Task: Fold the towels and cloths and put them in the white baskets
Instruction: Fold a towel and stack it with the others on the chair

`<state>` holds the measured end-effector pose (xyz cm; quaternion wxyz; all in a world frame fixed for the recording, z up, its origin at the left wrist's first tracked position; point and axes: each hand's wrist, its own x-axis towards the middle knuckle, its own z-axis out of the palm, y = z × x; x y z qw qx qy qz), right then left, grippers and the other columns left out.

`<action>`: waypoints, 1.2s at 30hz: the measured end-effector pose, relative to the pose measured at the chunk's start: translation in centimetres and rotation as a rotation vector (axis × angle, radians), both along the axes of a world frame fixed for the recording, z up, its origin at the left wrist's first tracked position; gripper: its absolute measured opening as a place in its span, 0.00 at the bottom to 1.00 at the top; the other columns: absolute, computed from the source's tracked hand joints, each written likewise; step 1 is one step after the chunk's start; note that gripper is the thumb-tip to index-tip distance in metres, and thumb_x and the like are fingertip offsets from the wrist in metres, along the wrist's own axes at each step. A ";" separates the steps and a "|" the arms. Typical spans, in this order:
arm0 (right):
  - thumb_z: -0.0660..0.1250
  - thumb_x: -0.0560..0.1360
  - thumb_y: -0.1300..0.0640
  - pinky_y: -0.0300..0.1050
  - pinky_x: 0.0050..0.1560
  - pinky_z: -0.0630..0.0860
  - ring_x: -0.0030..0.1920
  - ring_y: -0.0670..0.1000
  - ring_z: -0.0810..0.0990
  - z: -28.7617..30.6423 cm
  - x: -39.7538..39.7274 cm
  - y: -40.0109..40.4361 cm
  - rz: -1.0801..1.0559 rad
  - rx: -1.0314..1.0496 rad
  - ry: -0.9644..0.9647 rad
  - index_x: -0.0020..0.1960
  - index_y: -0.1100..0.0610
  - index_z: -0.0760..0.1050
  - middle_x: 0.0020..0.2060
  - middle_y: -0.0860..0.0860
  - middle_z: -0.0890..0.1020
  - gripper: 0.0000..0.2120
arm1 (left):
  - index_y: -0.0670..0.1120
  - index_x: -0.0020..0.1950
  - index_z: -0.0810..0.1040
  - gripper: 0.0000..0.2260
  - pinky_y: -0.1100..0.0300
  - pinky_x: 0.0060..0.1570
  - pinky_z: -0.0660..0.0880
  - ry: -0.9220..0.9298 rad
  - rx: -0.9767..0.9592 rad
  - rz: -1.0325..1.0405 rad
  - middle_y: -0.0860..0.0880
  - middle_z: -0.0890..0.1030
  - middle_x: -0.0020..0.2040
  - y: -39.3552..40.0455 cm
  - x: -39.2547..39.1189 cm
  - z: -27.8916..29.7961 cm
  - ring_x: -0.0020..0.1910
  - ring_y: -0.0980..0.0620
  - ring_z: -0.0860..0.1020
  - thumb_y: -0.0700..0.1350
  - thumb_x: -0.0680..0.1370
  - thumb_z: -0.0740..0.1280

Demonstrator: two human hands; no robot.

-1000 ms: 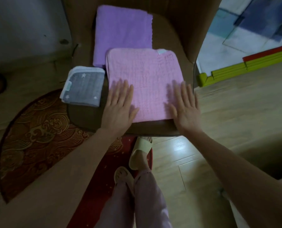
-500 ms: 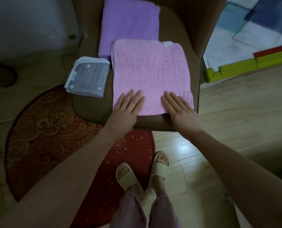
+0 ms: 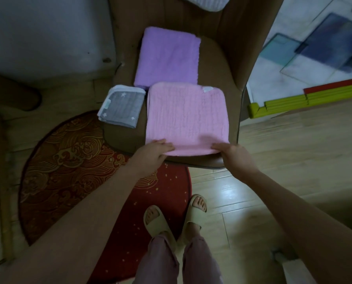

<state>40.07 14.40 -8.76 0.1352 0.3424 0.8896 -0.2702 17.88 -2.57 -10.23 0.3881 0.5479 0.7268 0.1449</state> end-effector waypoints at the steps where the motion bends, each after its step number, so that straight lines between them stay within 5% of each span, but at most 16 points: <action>1: 0.61 0.75 0.67 0.54 0.51 0.77 0.53 0.63 0.81 0.7 0.4 -0.2 -0.017 -0.028 -0.003 0.62 0.53 0.79 0.56 0.58 0.83 0.20 | 0.45 0.68 0.76 0.16 0.53 0.65 0.69 -0.040 -0.048 0.018 0.44 0.77 0.65 -0.4 -0.1 0.7 0.66 0.46 0.74 0.38 0.80 0.62; 5: 0.61 0.75 0.66 0.48 0.43 0.72 0.47 0.62 0.80 3.1 1.6 -0.3 -0.034 -0.105 -0.031 0.56 0.55 0.82 0.47 0.59 0.84 0.15 | 0.38 0.44 0.81 0.09 0.56 0.38 0.68 -0.121 -0.153 -0.035 0.47 0.80 0.37 -1.2 0.0 3.3 0.36 0.52 0.75 0.42 0.79 0.66; 8: 0.63 0.74 0.66 0.45 0.40 0.69 0.45 0.61 0.81 4.2 1.5 0.2 -0.163 -0.104 0.048 0.53 0.58 0.82 0.44 0.59 0.84 0.12 | 0.38 0.33 0.73 0.16 0.58 0.32 0.60 -0.119 -0.072 0.069 0.51 0.69 0.28 -0.7 0.0 4.7 0.29 0.57 0.65 0.44 0.79 0.67; 11: 0.65 0.75 0.63 0.43 0.39 0.67 0.43 0.58 0.80 4.7 0.3 1.1 -0.426 -0.137 0.186 0.50 0.59 0.82 0.42 0.58 0.84 0.08 | 0.45 0.33 0.75 0.14 0.60 0.31 0.59 -0.075 0.019 0.311 0.53 0.71 0.29 0.6 -0.4 5.4 0.30 0.57 0.68 0.43 0.78 0.68; 14: 0.64 0.76 0.62 0.41 0.39 0.65 0.43 0.53 0.77 4.4 -2.4 2.0 -0.603 -0.162 0.268 0.50 0.60 0.80 0.40 0.53 0.81 0.07 | 0.37 0.43 0.82 0.13 0.57 0.35 0.64 -0.047 0.085 0.569 0.45 0.80 0.36 2.1 -0.9 4.5 0.38 0.50 0.75 0.47 0.77 0.67; 17: 0.63 0.76 0.62 0.41 0.40 0.66 0.44 0.53 0.77 3.2 -5.4 2.7 -0.688 -0.123 0.323 0.49 0.62 0.79 0.41 0.54 0.81 0.07 | 0.37 0.42 0.80 0.12 0.59 0.35 0.59 -0.008 0.082 0.770 0.46 0.75 0.33 2.5 -1.0 2.6 0.37 0.50 0.72 0.44 0.79 0.66; 23: 0.67 0.75 0.55 0.42 0.44 0.70 0.45 0.50 0.76 0.6 -9.0 3.1 -0.526 -0.172 0.283 0.53 0.58 0.76 0.44 0.50 0.80 0.09 | 0.36 0.46 0.79 0.12 0.64 0.35 0.59 0.026 0.028 0.950 0.43 0.77 0.39 2.2 -1.2 -0.5 0.40 0.49 0.73 0.45 0.80 0.65; 27: 0.63 0.74 0.64 0.42 0.44 0.68 0.49 0.57 0.79 -0.6 -8.7 3.5 -0.377 -0.083 0.149 0.56 0.59 0.77 0.50 0.57 0.81 0.12 | 0.38 0.44 0.77 0.10 0.63 0.35 0.60 0.023 0.088 0.929 0.45 0.75 0.37 2.0 -0.9 -0.4 0.37 0.50 0.72 0.43 0.81 0.63; 30: 0.61 0.76 0.66 0.39 0.40 0.60 0.48 0.59 0.77 -0.3 -8.5 4.0 -0.328 0.023 0.219 0.54 0.62 0.76 0.51 0.60 0.78 0.09 | 0.38 0.45 0.75 0.09 0.61 0.37 0.63 0.028 0.137 0.890 0.45 0.75 0.36 1.6 -0.7 -0.5 0.37 0.50 0.73 0.42 0.82 0.62; 36: 0.58 0.80 0.58 0.48 0.40 0.64 0.46 0.61 0.76 -0.6 -10.4 4.6 -0.258 0.087 0.194 0.53 0.61 0.68 0.50 0.59 0.77 0.06 | 0.37 0.48 0.76 0.09 0.62 0.37 0.64 0.072 0.089 0.912 0.42 0.77 0.40 1.8 -1.1 -1.0 0.39 0.48 0.75 0.43 0.82 0.62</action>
